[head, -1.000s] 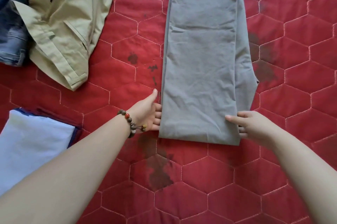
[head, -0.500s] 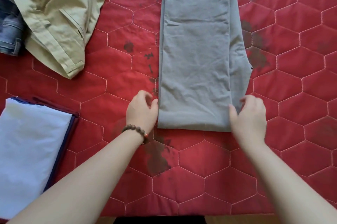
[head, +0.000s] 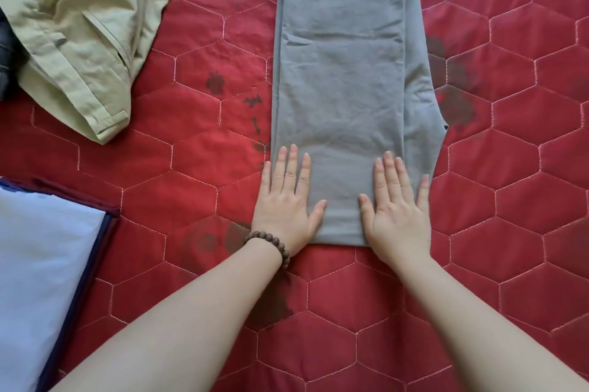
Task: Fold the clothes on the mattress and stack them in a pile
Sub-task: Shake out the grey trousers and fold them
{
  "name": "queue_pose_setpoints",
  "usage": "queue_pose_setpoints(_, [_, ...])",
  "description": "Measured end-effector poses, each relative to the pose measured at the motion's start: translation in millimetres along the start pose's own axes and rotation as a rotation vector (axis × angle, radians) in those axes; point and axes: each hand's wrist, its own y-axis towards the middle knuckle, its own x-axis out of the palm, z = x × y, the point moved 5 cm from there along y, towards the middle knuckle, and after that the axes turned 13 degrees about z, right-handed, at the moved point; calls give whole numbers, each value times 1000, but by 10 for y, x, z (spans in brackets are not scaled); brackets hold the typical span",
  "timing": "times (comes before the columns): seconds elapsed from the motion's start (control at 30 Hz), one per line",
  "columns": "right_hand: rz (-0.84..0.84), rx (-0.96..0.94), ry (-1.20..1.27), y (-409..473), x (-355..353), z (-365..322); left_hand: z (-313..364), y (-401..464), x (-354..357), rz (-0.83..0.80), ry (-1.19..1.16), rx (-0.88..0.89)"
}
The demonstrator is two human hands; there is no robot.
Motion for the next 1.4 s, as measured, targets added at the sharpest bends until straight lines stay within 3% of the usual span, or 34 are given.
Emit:
queue_pose_setpoints(0.13, [42,92,-39,38,-218,45,-17,86,-176,50,35,-59])
queue_pose_setpoints(0.23, [139,-54,146,333,-312,-295,76,304,-243,127,-49,17])
queue_pose_setpoints(0.37, [90,-177,279,845,-171,-575,195,662,-158,77,-82,75])
queue_pose_setpoints(0.57, [135,-181,87,1574,-78,-413,2,1458,-173,167,-43,69])
queue_pose_setpoints(0.8, [158,-183,39,2390,-118,-392,-206,2388,-268,235,-15,-17])
queue_pose_setpoints(1.0, [158,-223,90,3122,-128,-492,-221,2425,-236,271,-32,-49])
queue_pose_setpoints(1.2, [109,-427,2,3673,-190,-487,-247,2450,-219,253,9,-74])
queue_pose_setpoints(1.4, [135,-116,-266,3938,-422,313,-256,2459,-216,239,4,-93])
